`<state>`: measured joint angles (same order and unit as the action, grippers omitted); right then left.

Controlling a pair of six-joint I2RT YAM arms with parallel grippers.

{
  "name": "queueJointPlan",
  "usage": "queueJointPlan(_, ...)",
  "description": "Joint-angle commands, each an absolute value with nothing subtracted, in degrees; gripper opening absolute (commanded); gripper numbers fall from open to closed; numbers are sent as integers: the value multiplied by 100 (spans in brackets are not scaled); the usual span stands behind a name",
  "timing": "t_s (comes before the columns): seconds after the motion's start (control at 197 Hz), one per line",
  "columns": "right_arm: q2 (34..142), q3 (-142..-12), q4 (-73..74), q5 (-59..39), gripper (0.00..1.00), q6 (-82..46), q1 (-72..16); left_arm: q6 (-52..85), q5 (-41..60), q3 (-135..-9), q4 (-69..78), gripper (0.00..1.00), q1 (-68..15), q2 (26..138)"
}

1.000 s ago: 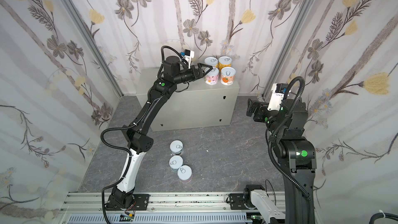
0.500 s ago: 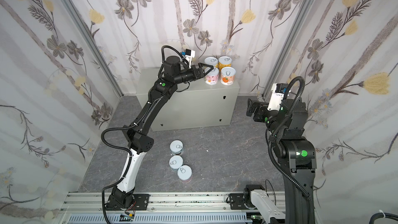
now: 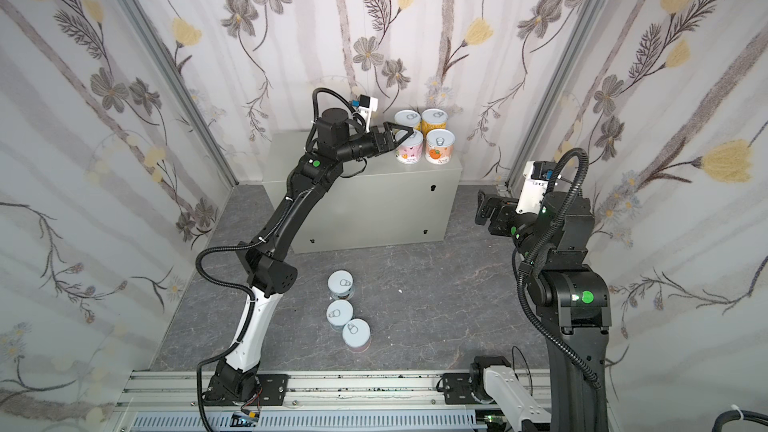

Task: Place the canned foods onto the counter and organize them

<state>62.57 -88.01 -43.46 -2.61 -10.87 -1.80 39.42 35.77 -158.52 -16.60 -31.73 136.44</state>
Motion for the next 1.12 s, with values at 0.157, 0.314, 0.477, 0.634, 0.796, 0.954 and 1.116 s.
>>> queueJointPlan(0.157, 6257, -8763, -4132, -293, 100, -1077, -185, 3918, 3580, -15910, -1467, 100, -3209, 13641)
queueJointPlan(0.314, 6252, -8763, -4140, -295, 100, -1081, -185, 3902, 3518, -15906, -1392, 100, -3191, 13677)
queueJointPlan(0.477, 6232, -8763, -4137, -290, 100, -1079, -185, 3895, 3472, -15911, -1349, 100, -3201, 13702)
queueJointPlan(0.634, 6235, -8763, -4133, -280, 100, -1072, -185, 3835, 3398, -15913, -1395, 100, -3177, 13669)
queueJointPlan(0.796, 6244, -8762, -4140, -269, 100, -1072, -185, 3828, 3410, -15917, -1389, 100, -3146, 13645)
queueJointPlan(0.954, 6257, -8769, -4132, -271, 100, -1072, -186, 3807, 3423, -15917, -1396, 100, -3133, 13645)
queueJointPlan(1.116, 6270, -8780, -4139, -284, 100, -1072, -185, 3603, 3269, -15922, -1551, 100, -3073, 13495)
